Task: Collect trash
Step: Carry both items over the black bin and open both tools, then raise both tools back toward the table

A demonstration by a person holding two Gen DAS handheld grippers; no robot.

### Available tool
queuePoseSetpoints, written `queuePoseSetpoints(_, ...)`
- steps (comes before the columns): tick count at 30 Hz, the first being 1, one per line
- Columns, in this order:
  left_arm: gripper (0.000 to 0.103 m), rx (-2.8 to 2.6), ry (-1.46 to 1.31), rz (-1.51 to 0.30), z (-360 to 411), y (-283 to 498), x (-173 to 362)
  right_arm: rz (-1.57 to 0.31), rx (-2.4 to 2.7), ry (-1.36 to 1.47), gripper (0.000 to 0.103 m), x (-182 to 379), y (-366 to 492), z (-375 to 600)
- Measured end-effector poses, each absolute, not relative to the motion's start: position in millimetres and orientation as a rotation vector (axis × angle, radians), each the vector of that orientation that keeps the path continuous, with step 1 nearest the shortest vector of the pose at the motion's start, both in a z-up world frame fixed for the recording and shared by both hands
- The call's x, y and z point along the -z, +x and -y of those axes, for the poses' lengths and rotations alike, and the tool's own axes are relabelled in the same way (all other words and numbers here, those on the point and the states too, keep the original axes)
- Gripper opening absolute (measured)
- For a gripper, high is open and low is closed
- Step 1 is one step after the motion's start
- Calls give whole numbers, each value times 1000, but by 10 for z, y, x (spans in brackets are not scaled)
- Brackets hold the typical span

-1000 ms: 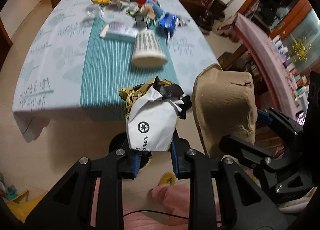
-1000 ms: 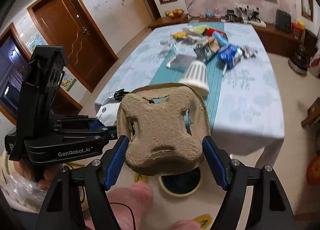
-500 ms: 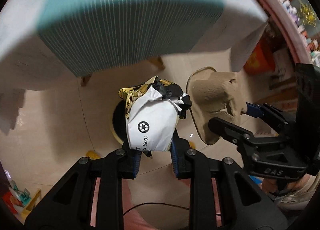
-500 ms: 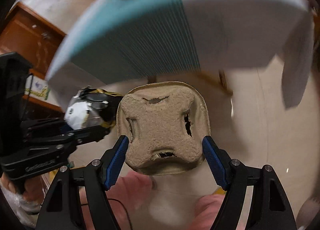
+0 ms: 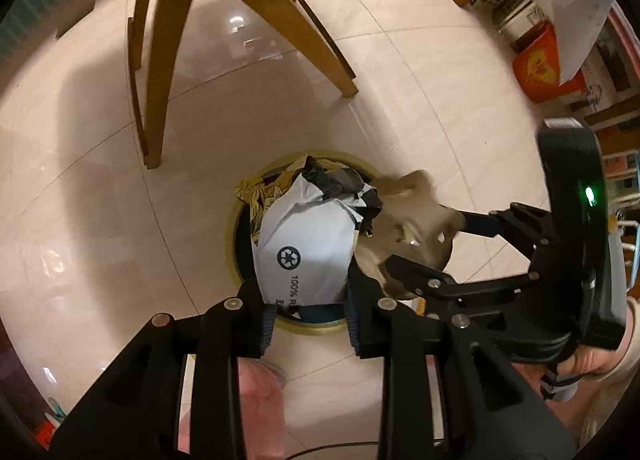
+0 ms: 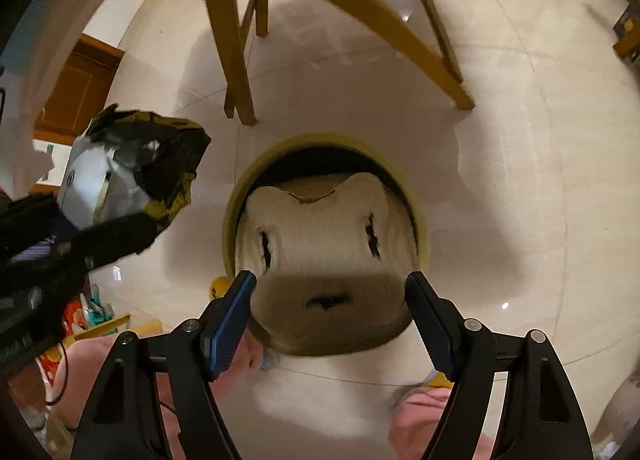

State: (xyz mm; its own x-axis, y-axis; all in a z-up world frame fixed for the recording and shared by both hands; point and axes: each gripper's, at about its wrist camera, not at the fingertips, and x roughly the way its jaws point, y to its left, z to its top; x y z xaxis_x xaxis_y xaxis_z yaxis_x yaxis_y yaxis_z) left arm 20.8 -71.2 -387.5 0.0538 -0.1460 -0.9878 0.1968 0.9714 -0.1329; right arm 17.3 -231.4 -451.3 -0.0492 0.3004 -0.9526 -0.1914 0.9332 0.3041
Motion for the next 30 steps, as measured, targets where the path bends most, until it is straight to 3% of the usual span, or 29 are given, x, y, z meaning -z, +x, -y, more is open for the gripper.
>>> queuePoseSetpoints(2,32,264,63,-1502,684,225,3988,-1577,-386,110,80,4684,204,2287)
queuePoseSetpoints(4,46,265,81,-1510,690,219,4067,-1565,-379,122,89,4710,224,2283)
queuePoseSetpoints(6,69,261,84,-1504,644,200,4135,-1554,-367,130,89,4742,236,2286)
queuePoseSetpoints(8,76,252,87,-1489,572,209,4119,-1554,-361,143,90,4729,236,2310)
queuePoseSetpoints(16,77,249,87,-1443,464,208,3713,-1535,-353,157,91,4027,87,2402)
queuePoseSetpoints(30,77,285,80,-1308,419,-82,1814,-1392,-418,136,91,2119,89,2577)
